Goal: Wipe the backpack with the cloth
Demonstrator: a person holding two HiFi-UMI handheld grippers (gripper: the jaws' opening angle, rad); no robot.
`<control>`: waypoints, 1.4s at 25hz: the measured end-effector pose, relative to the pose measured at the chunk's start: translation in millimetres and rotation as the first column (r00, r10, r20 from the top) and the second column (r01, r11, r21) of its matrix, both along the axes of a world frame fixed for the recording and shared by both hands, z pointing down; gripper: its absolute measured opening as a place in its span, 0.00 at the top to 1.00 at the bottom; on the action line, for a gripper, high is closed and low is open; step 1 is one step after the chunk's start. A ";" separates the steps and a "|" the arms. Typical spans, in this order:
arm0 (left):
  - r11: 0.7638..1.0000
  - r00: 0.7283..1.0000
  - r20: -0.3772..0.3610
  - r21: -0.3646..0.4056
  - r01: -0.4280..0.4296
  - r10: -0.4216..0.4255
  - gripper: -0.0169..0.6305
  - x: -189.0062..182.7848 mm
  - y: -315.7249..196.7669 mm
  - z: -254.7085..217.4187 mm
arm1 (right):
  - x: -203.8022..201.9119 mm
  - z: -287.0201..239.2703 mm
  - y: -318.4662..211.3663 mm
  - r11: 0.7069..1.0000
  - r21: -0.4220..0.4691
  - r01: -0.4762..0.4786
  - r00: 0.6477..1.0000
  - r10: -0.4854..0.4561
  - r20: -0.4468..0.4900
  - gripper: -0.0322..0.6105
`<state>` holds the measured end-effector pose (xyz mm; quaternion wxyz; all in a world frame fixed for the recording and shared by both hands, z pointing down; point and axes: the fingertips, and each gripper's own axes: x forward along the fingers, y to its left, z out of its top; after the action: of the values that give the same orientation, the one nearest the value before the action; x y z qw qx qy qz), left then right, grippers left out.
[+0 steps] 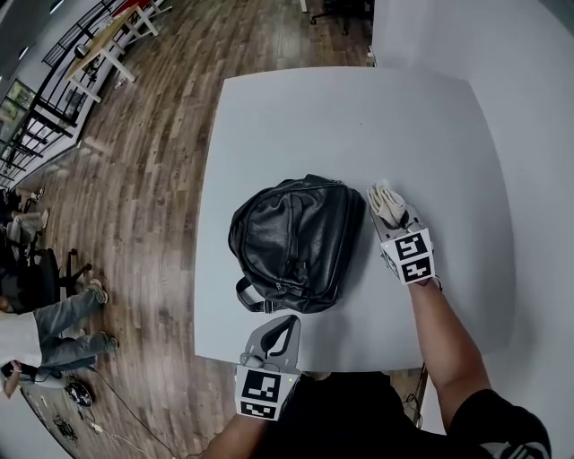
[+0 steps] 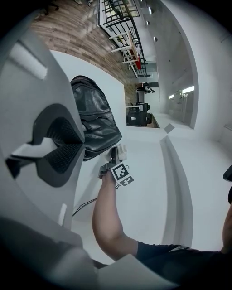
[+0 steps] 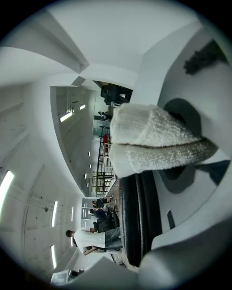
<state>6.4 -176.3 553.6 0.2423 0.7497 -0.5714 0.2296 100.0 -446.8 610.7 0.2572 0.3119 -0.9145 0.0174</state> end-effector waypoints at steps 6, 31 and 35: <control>1.000 1.000 -0.009 -0.005 0.009 -0.009 0.96 -0.5 3.7 3.7 | -7.5 3.2 2.8 1.000 0.006 0.024 0.999 -0.023 -0.025 0.80; 0.997 0.997 -0.025 0.034 0.076 -0.075 0.96 -11.2 24.5 -4.4 | -10.0 -8.5 59.7 0.997 0.024 0.067 0.997 -0.066 -0.027 0.80; 0.990 0.992 -0.014 0.069 0.125 -0.125 0.96 -20.2 21.6 -11.1 | -8.7 -7.6 72.5 0.997 0.031 0.076 0.997 -0.075 -0.019 0.80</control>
<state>-13.8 -154.7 542.5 0.2329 0.7215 -0.6237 0.1902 91.3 -374.3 603.2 0.2607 0.2813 -0.9235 -0.0095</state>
